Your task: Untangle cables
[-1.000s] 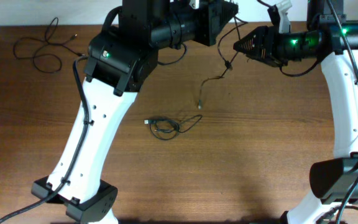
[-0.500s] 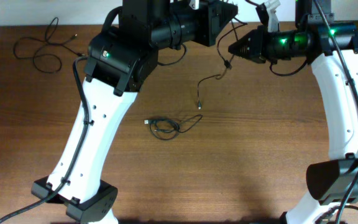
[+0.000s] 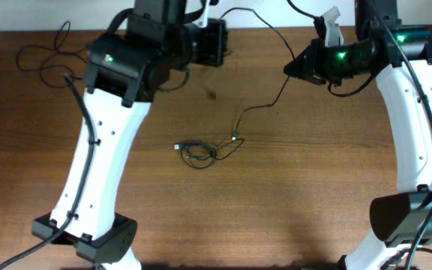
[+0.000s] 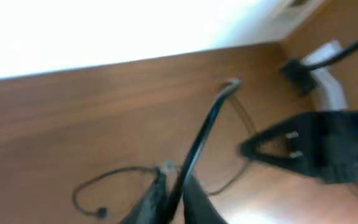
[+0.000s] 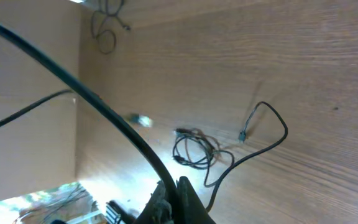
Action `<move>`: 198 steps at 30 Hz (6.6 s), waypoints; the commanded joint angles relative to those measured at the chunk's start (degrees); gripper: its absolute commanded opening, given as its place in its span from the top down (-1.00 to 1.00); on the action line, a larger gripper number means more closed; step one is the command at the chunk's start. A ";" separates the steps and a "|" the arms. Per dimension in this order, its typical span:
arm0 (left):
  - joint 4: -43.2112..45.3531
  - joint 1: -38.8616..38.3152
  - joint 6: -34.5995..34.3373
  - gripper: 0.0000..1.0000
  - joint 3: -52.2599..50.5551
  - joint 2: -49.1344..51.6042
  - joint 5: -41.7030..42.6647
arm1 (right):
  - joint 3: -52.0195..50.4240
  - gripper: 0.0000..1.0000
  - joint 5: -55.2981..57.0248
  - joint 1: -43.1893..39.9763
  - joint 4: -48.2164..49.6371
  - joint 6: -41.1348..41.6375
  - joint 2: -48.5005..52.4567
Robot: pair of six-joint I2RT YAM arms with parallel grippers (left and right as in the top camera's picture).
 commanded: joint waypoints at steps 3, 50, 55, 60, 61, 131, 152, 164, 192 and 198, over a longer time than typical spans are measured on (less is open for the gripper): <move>-3.65 0.48 7.30 0.40 0.44 -0.90 -3.98 | 1.36 0.92 1.75 -0.11 0.13 0.70 -1.44; 1.99 0.31 44.98 -0.67 0.39 0.17 33.03 | 11.80 0.92 -23.19 2.56 -12.57 -5.40 -9.84; 1.95 0.20 44.98 -0.60 0.39 0.74 33.00 | 11.80 0.92 -23.23 4.72 -12.44 -5.35 -9.84; 1.66 0.15 44.98 -0.55 0.39 0.96 33.03 | 11.80 0.92 -24.76 5.01 -12.59 -5.38 -9.84; 1.60 0.15 44.98 -0.52 0.39 0.96 33.05 | 11.80 0.92 -24.96 5.01 -12.59 -5.38 -9.84; 8.00 0.76 12.24 -0.11 0.39 1.07 20.24 | 11.80 0.92 -8.57 8.94 -13.73 -3.91 -9.84; 0.52 1.66 -31.82 -0.15 0.39 1.07 27.23 | 11.80 0.92 4.87 9.07 -13.20 -24.04 -9.84; -5.22 1.77 -56.96 -0.24 0.39 1.07 26.32 | 11.80 0.92 1.27 10.12 -9.97 -23.98 -9.84; -1.36 1.81 -65.02 0.43 0.39 1.38 23.37 | 11.80 0.92 1.51 18.12 -5.22 -24.00 -9.84; -1.51 1.81 -65.02 0.38 0.39 1.38 24.02 | 11.80 0.92 3.87 18.10 -5.22 -23.98 -9.84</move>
